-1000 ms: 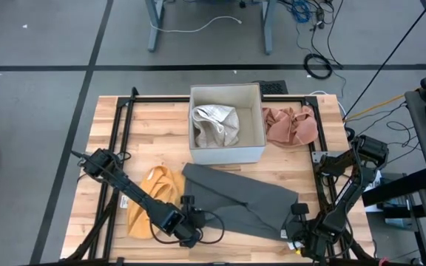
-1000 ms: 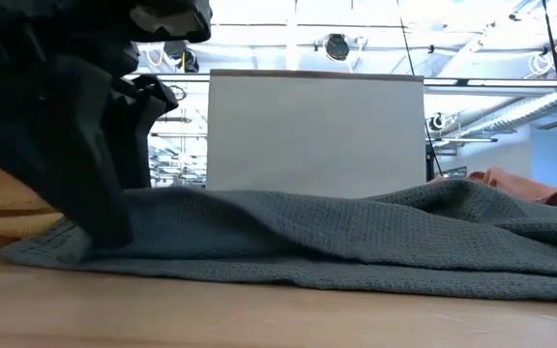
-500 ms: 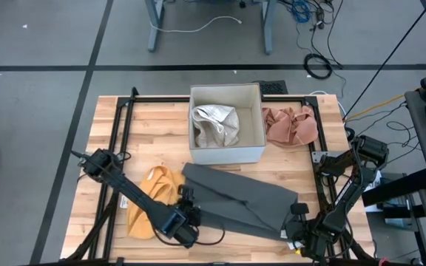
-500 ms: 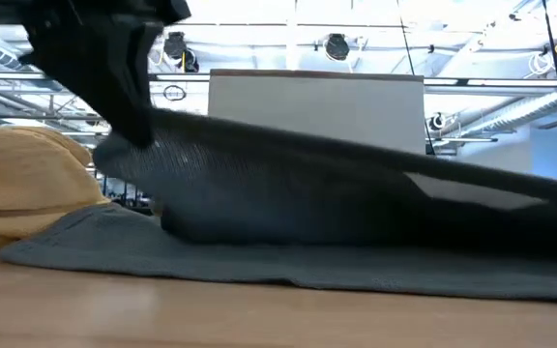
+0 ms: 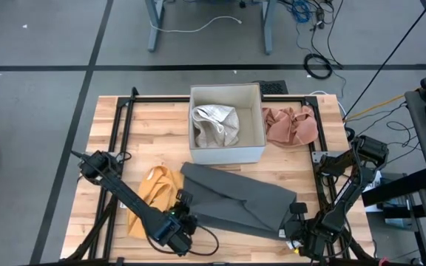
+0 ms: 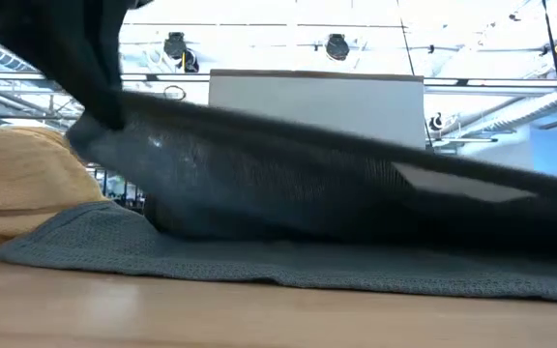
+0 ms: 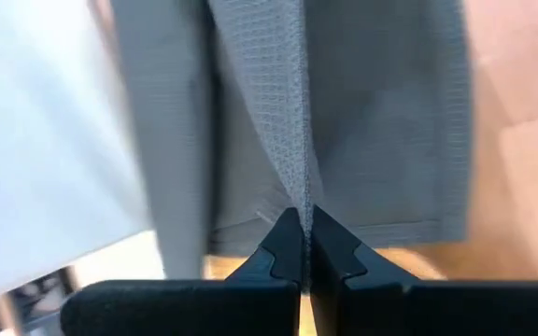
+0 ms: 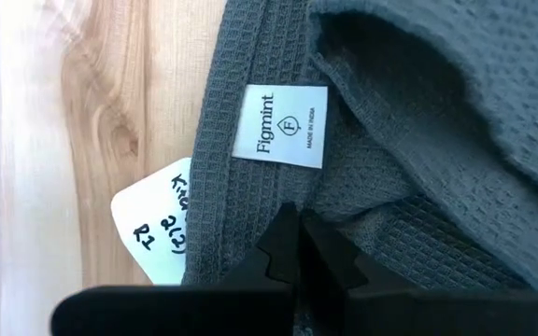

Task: Fold towel
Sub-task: Fold the gray towel

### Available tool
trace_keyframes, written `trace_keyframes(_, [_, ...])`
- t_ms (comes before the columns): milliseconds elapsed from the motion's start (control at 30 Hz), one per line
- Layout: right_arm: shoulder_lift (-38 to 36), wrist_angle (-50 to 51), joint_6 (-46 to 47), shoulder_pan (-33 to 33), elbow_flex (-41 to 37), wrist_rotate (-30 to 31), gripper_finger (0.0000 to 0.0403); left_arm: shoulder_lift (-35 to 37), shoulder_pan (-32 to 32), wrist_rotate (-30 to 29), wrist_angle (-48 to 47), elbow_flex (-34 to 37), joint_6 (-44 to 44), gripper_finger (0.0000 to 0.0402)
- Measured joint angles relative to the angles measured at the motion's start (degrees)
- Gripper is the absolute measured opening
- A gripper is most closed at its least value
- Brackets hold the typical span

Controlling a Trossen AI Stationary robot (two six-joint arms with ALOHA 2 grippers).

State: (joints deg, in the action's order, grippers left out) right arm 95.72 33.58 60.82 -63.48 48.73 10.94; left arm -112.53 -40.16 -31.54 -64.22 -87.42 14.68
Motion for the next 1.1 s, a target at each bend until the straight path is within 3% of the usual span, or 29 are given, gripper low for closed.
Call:
trace_keyframes(200, [0.00,0.00,-0.04,0.00,0.00,-0.17,0.0000,0.00,1.55,12.64,11.52,8.31,0.09,0.0005])
trace_keyframes(633, [-1.52,0.42,-0.09,-0.07,-0.18,-1.53,0.0003,0.00,1.44,13.69,17.87,10.63,1.39,0.0111])
trace_keyframes(867, [-1.68,1.00,-0.02,-0.62,-0.17,-1.09,0.0060,0.00,2.03,14.60,17.63,10.63,2.79,0.0154])
trace_keyframes(1100, [-3.43,2.02,0.62,-1.18,-0.16,-1.07,0.0123,0.00,2.17,16.19,17.46,10.63,2.89,0.0160])
